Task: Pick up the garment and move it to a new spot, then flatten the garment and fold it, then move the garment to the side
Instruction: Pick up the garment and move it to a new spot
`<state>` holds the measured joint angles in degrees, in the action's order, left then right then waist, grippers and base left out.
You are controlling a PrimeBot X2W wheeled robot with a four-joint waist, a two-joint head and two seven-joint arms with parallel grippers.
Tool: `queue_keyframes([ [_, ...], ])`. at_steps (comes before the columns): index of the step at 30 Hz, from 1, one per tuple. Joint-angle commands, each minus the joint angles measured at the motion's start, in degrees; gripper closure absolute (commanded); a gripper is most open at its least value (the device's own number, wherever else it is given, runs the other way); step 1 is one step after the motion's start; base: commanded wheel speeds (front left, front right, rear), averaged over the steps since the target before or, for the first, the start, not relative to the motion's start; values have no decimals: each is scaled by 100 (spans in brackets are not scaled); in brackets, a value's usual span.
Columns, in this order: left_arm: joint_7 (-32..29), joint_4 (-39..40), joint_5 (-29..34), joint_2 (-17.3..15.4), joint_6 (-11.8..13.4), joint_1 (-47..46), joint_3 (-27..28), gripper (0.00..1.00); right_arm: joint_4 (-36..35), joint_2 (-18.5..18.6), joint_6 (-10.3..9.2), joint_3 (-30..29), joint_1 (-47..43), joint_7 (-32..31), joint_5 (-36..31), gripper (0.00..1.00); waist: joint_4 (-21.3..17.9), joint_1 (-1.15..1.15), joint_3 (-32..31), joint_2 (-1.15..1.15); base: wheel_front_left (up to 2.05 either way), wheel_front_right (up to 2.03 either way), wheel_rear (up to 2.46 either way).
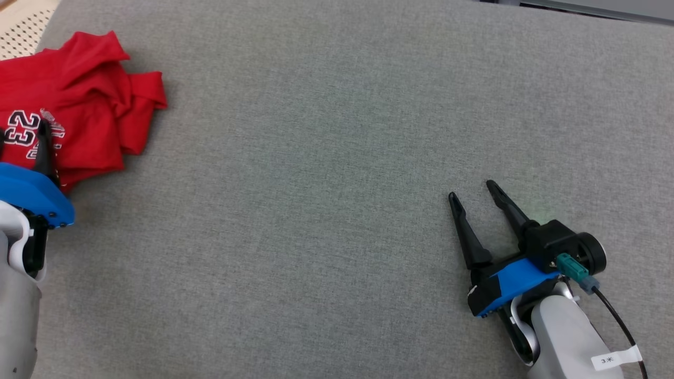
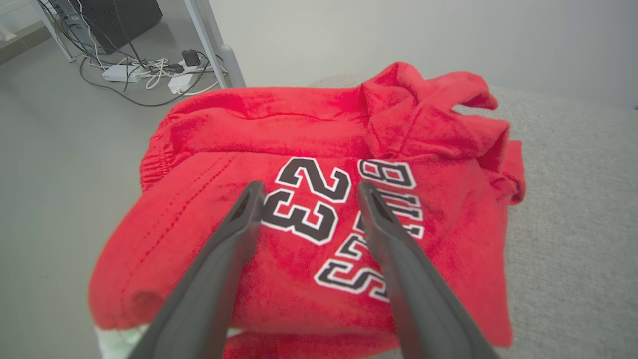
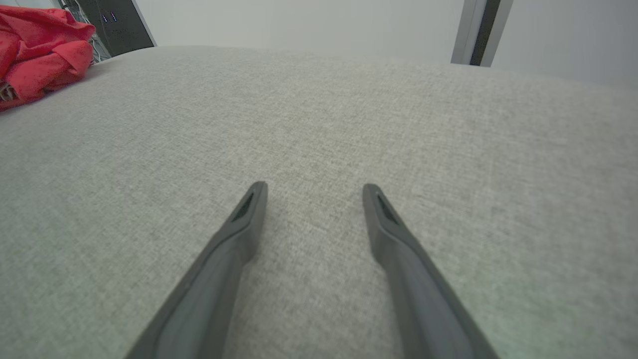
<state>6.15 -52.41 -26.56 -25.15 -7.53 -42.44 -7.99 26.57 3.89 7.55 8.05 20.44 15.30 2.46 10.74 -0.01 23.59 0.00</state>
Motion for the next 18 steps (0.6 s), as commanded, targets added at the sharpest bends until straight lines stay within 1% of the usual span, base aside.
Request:
queue_keyframes([
  [1,-49,-153,-33,-24,9,-135,-6,0,194,85,-11,-77,-26,-27,-14,0,-32,1,25,0,0,0,0],
  [3,-121,-370,-51,-51,8,-211,-68,0,194,74,-11,-84,4,-27,-6,0,-77,1,50,0,0,0,0],
  [4,-121,-453,-72,-48,8,-242,-101,42,198,70,-11,-85,16,-27,0,0,-96,1,50,0,0,0,0],
  [5,-86,-522,-76,-58,8,-270,-112,100,207,65,-12,-92,25,-27,11,0,-112,1,52,0,0,0,0],
  [8,-11,-706,-112,-53,8,-322,-158,100,213,50,-12,-144,26,-27,48,0,-163,1,17,0,0,0,0],
  [12,199,-740,-150,-77,8,-401,-308,100,207,3,-11,-170,-50,-23,94,0,-234,1,-176,0,0,0,0],
  [15,379,-591,-219,-106,8,-447,-457,100,188,-46,-10,-174,-113,-18,157,0,-318,1,-395,0,0,0,0],
  [18,543,-266,-270,-132,8,-529,-703,100,191,-78,-8,-163,-198,-16,218,0,-426,1,-635,0,0,0,0],
])
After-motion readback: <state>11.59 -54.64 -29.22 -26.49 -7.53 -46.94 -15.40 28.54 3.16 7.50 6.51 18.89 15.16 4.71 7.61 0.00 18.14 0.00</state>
